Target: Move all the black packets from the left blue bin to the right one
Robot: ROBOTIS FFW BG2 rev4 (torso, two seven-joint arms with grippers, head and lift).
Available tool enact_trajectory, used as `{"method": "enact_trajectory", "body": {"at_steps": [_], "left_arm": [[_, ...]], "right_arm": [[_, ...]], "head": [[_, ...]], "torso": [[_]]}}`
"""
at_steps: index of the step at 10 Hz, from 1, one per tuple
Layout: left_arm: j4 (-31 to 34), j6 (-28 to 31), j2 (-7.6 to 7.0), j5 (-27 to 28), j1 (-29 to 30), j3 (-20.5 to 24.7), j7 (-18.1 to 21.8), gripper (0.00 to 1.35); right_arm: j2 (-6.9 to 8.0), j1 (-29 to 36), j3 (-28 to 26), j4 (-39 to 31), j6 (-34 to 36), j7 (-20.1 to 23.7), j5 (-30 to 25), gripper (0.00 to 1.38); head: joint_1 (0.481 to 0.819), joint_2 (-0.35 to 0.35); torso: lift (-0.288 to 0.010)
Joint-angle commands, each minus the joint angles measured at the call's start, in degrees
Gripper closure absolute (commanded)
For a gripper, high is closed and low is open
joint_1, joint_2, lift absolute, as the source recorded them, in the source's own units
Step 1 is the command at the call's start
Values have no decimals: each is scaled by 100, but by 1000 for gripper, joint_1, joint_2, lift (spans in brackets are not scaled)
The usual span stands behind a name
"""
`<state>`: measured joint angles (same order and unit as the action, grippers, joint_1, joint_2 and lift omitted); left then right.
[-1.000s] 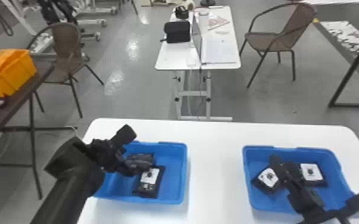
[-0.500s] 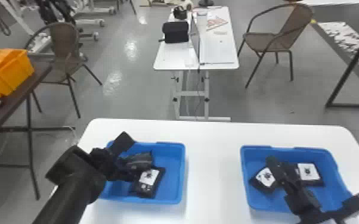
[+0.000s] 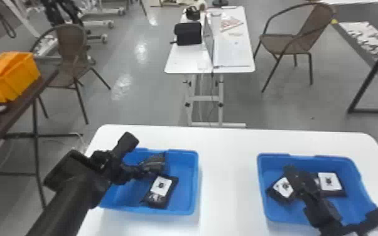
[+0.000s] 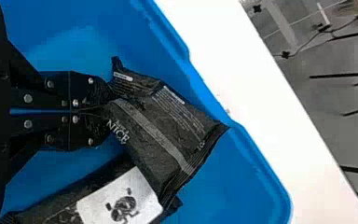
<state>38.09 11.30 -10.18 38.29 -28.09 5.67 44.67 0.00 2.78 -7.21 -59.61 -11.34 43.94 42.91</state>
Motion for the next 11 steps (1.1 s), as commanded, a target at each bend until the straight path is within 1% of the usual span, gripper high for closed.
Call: {"method": "enact_trajectory", "body": {"at_steps": [1,2,3,4,5,6,7,8,9,11], "left_arm": [[270,-286,-37,-498,207,101,226,1208],[902,-233,-28,-718,638,180,350,1210],[1641,-198,16,-1017,1112,294,473,1208],[2511,-128,77,-1333,1578,303,596,1210],[3214,-163,201,-1553,1833,215,745,1208],[3688,-251,332,-1755,1947,40,815,1208],[3882,-374,464,-1992,1965,-180,824,1208],[3882,-506,561,-2273,1930,-391,833,1208],[3847,-532,605,-2423,1798,-611,850,1208],[3680,-541,605,-2625,1481,-1024,859,1208]], "right_arm": [[5,12,0,-7,0,9,-2,269],[5,12,0,-7,0,9,-11,269],[5,12,0,-34,0,27,-46,269],[5,21,-9,-113,0,88,-292,269],[5,3,-9,-236,-9,141,-652,269],[5,-58,0,-324,-53,237,-916,269],[5,-137,79,-376,-158,281,-969,269],[5,-234,202,-438,-185,273,-969,269],[5,-348,316,-535,-202,281,-995,268],[5,-568,501,-684,-202,273,-1004,265]], "head": [[695,95],[695,82],[695,73],[695,69],[695,63],[695,49],[695,35],[695,3],[695,-30],[695,-64]], "torso": [[0],[0],[0],[0],[0],[0],[0],[0],[0],[0]]}}
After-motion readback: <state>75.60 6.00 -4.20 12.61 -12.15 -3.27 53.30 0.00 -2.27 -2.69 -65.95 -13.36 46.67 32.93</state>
